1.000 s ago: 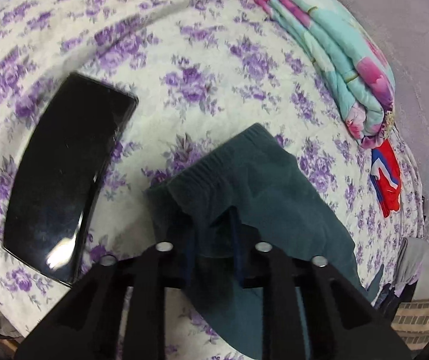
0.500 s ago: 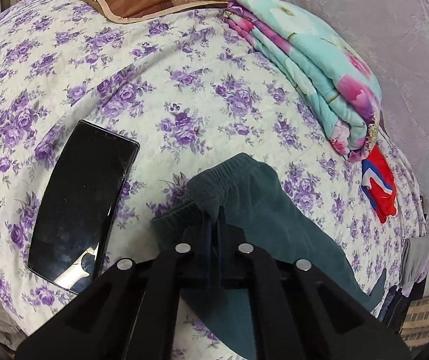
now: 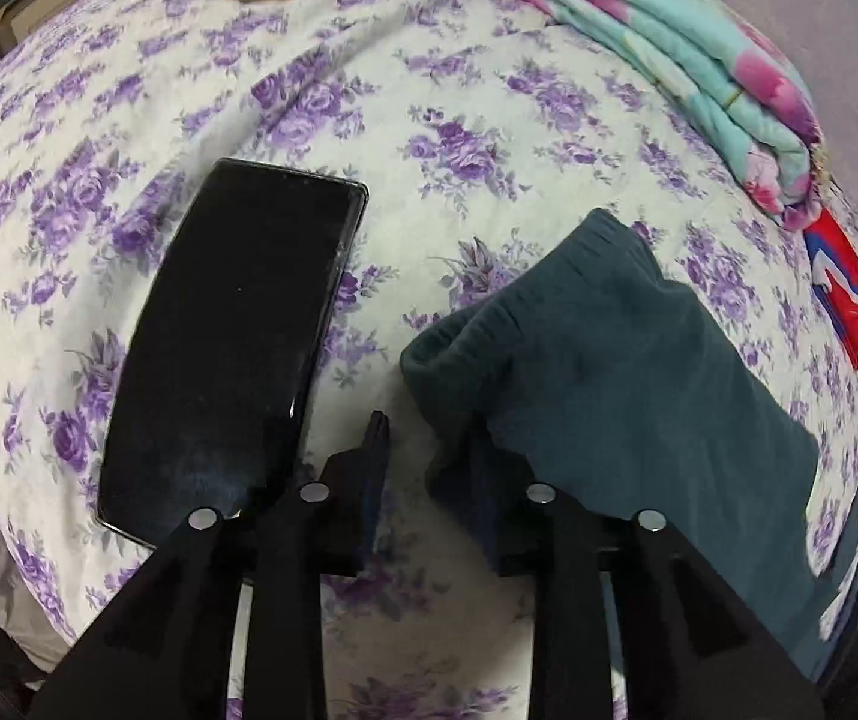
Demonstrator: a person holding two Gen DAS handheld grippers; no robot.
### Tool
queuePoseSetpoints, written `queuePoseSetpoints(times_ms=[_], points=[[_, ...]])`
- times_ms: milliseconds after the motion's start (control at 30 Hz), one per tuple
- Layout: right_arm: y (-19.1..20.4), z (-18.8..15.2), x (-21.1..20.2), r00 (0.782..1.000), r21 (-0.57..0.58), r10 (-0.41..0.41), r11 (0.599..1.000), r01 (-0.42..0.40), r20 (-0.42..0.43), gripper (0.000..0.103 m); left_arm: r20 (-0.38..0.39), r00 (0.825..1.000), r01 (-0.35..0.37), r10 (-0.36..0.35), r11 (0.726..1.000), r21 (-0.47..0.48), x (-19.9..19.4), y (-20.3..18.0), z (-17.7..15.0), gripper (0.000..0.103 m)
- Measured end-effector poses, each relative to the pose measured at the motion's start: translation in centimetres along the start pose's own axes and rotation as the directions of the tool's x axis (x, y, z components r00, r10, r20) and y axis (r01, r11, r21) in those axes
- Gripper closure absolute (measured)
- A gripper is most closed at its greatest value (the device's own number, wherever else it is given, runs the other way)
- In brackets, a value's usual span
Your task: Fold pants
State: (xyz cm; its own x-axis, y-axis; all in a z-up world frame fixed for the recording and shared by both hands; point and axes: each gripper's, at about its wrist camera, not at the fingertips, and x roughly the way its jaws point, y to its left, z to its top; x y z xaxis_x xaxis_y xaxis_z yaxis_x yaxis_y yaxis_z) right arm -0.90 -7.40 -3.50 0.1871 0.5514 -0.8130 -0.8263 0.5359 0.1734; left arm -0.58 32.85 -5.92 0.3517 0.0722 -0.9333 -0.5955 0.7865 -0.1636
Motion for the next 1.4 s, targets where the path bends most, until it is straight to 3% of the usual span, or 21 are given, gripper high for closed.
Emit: queuePoseSetpoints(times_ms=[67, 100, 133, 200, 300, 400, 500, 900, 967, 1033, 1133, 1200, 1300, 1400], points=[[-2.2, 0.2, -3.1, 0.994, 0.070, -0.066, 0.996, 0.060, 0.086, 0.057, 0.042, 0.999, -0.019, 0.018, 1.000, 0.019, -1.4, 0.0, -0.2, 0.059], [-3.3, 0.2, -4.2, 0.988, 0.118, -0.113, 0.988, 0.100, 0.109, 0.054, 0.075, 0.997, -0.017, 0.016, 1.000, 0.021, -2.3, 0.0, -0.3, 0.048], [-4.6, 0.1, -5.2, 0.979, 0.167, -0.160, 0.976, 0.138, 0.126, 0.050, 0.108, 0.994, -0.013, 0.010, 1.000, 0.025, -3.2, -0.1, -0.5, 0.045], [-8.0, -0.5, -7.4, 0.953, 0.317, -0.265, 0.925, 0.208, 0.148, 0.046, 0.168, 0.986, -0.007, -0.004, 0.998, 0.064, -5.0, -0.8, -0.9, 0.044], [-10.9, -1.7, -8.9, 0.936, 0.432, -0.319, 0.873, 0.229, 0.149, 0.046, 0.184, 0.982, 0.019, -0.037, 0.995, 0.102, -5.7, -1.7, -1.6, 0.044], [-11.4, -1.9, -9.1, 0.924, 0.458, -0.351, 0.854, 0.248, 0.154, 0.046, 0.178, 0.983, 0.018, -0.040, 0.992, 0.123, -5.4, -2.8, -2.2, 0.044], [-11.7, -2.1, -8.9, 0.915, 0.470, -0.377, 0.840, 0.272, 0.143, 0.036, 0.184, 0.982, 0.014, -0.040, 0.989, 0.145, -5.4, -3.6, -2.6, 0.044], [-12.6, -1.6, -8.5, 0.915, 0.457, -0.379, 0.844, 0.281, 0.138, 0.035, 0.181, 0.983, 0.011, -0.042, 0.986, 0.169, -4.8, -4.9, -3.1, 0.044], [-12.8, -1.5, -8.6, 0.909, 0.470, -0.395, 0.833, 0.292, 0.136, 0.029, 0.182, 0.982, 0.011, -0.043, 0.985, 0.173, -4.7, -5.0, -3.1, 0.044], [-13.3, -1.5, -9.0, 0.885, 0.496, -0.448, 0.801, 0.335, 0.126, 0.019, 0.187, 0.982, 0.000, -0.033, 0.984, 0.177, -4.7, -5.2, -3.1, 0.043], [-14.8, -1.6, -9.0, 0.843, 0.537, -0.534, 0.729, 0.424, 0.060, 0.017, 0.207, 0.978, -0.039, -0.001, 0.981, 0.191, -4.4, -5.7, -3.3, 0.033], [-16.6, -1.7, -8.7, 0.813, 0.584, -0.582, 0.655, 0.479, -0.015, 0.017, 0.227, 0.974, -0.056, 0.000, 0.970, 0.238, -4.3, -6.8, -3.9, 0.031], [-19.2, -1.7, -7.9, 0.806, 0.635, -0.587, 0.596, 0.493, -0.075, 0.017, 0.224, 0.974, -0.054, -0.020, 0.945, 0.322, -3.9, -9.0, -5.3, 0.021], [-20.8, -0.9, -6.5, 0.806, 0.647, -0.579, 0.568, 0.509, -0.125, 0.019, 0.189, 0.981, -0.030, -0.046, 0.925, 0.380, -3.4, -10.6, -7.0, 0.019]])
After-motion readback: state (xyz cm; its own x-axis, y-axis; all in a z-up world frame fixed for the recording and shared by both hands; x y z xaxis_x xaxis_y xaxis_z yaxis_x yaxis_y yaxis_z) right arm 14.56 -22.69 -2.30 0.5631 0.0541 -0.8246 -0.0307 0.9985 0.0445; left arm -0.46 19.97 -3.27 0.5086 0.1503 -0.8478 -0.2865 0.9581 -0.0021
